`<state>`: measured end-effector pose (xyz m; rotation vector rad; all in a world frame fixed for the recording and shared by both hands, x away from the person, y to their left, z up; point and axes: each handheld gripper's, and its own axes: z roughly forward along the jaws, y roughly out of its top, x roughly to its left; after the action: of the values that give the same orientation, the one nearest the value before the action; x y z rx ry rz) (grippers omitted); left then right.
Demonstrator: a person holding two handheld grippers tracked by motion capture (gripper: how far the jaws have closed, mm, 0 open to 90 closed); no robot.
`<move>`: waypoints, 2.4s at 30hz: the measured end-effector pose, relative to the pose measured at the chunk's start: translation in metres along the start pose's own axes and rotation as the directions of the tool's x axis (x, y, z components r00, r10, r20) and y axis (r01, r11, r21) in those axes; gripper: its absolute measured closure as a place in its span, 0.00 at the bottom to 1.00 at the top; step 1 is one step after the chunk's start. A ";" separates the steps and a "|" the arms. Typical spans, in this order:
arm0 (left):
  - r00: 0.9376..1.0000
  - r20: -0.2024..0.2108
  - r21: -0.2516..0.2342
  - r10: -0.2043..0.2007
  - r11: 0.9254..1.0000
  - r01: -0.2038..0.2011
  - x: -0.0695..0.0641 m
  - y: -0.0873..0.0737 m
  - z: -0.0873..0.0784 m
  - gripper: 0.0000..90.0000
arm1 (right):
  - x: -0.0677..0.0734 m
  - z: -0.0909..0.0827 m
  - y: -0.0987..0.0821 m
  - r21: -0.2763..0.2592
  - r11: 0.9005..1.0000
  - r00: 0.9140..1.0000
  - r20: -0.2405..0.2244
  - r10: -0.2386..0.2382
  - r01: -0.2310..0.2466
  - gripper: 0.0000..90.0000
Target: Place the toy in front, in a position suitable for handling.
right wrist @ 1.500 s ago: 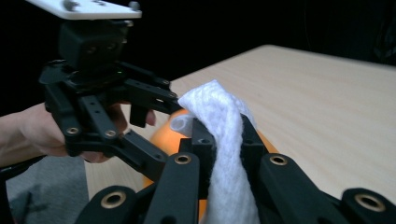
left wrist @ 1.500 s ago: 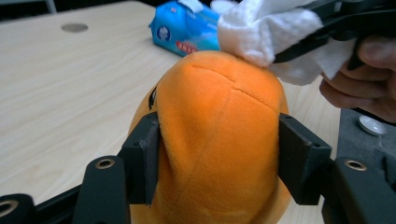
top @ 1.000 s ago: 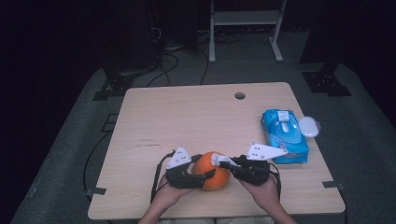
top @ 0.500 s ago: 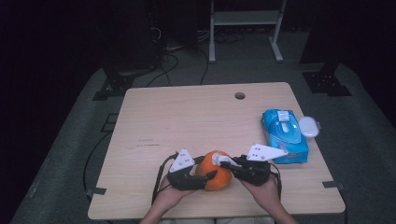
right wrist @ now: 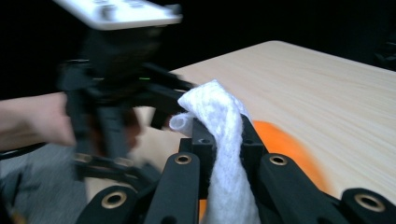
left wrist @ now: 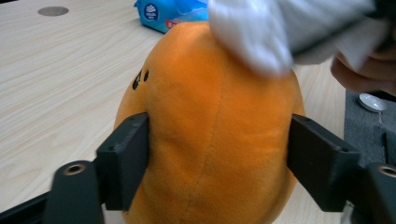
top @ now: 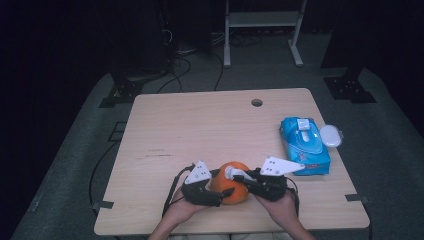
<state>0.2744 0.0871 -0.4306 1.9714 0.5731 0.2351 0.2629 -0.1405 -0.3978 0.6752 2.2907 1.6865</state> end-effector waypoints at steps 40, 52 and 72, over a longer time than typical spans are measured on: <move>0.997 0.007 0.039 0.081 0.996 -0.081 -0.013 -0.001 0.009 0.27 | -0.033 -0.012 -0.002 -0.004 0.993 0.991 0.061 0.121 -0.121 0.91; 0.999 -0.004 -0.013 -0.041 0.999 0.041 0.008 -0.002 -0.006 0.43 | -0.050 -0.020 -0.015 -0.027 0.981 0.979 0.059 0.195 -0.194 0.91; 0.994 -0.010 -0.053 -0.108 0.993 0.107 0.011 0.005 -0.018 0.46 | -0.025 -0.014 0.001 -0.061 0.993 0.995 -0.014 0.097 -0.097 0.91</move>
<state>0.2781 0.1051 -0.4192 1.8838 0.6725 0.1937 0.2787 -0.1646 -0.3949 0.7781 2.2367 1.7992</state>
